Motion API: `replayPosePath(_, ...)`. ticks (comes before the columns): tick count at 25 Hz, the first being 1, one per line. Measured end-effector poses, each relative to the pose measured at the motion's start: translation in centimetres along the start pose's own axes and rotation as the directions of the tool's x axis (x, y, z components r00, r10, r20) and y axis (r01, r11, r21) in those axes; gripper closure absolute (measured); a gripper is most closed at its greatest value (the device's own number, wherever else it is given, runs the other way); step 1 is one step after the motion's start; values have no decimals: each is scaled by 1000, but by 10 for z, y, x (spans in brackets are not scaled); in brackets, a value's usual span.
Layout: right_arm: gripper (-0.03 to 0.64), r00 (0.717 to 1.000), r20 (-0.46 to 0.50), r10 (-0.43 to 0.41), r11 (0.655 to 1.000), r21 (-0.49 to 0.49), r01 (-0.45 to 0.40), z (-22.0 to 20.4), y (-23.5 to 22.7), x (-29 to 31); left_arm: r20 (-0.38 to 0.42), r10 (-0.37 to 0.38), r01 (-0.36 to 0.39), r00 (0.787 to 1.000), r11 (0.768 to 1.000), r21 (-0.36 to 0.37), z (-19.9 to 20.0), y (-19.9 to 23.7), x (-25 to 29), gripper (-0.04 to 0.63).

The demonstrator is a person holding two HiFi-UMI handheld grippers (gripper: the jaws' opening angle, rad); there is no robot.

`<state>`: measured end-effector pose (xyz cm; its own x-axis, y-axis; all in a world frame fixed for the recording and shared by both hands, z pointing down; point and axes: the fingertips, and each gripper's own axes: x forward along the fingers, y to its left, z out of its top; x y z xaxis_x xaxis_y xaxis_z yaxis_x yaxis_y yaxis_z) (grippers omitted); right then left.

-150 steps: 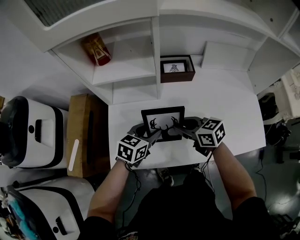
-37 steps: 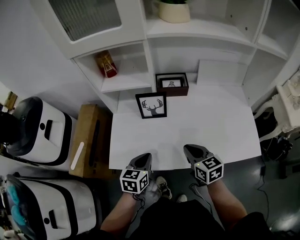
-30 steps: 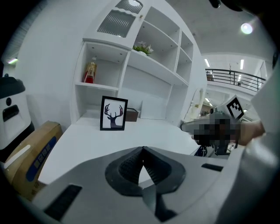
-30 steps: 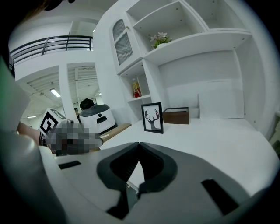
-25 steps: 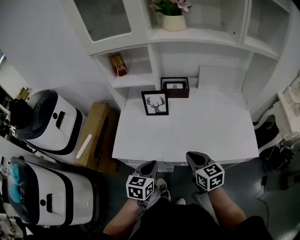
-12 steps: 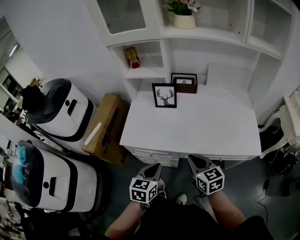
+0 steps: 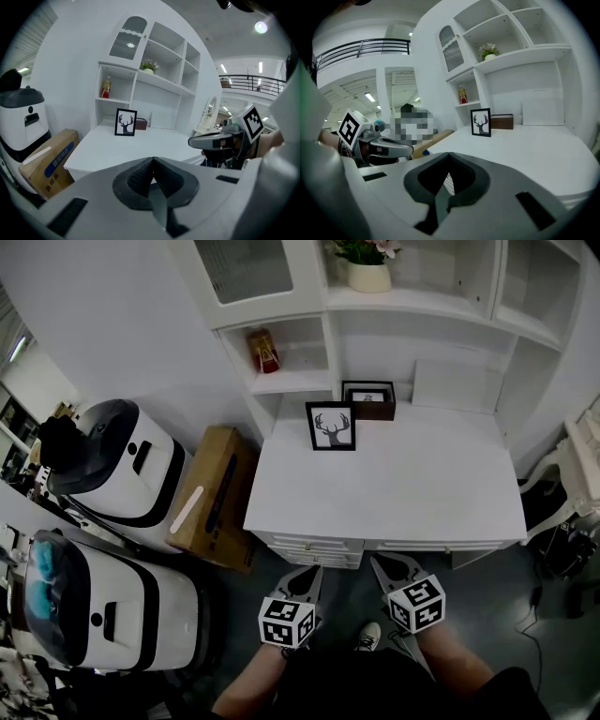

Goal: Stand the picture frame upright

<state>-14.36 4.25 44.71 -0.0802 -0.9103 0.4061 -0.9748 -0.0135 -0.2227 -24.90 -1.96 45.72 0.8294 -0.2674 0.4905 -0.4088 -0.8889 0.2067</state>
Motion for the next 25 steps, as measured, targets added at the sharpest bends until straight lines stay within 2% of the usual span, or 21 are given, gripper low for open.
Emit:
replayPosePath(8, 614, 995, 8, -104, 993, 56, 103, 2, 30, 19, -47, -100, 102, 994, 993, 58, 0, 33, -15, 589)
replayPosePath(14, 614, 983, 22, -184, 979, 89, 181, 4, 51, 30, -51, -167, 172, 985, 980, 102, 3, 55, -22, 589)
replayPosePath(25, 614, 963, 18, -268, 955, 134, 263, -9, 91, 43, -63, -245, 251, 967, 961, 116, -6, 87, -39, 589)
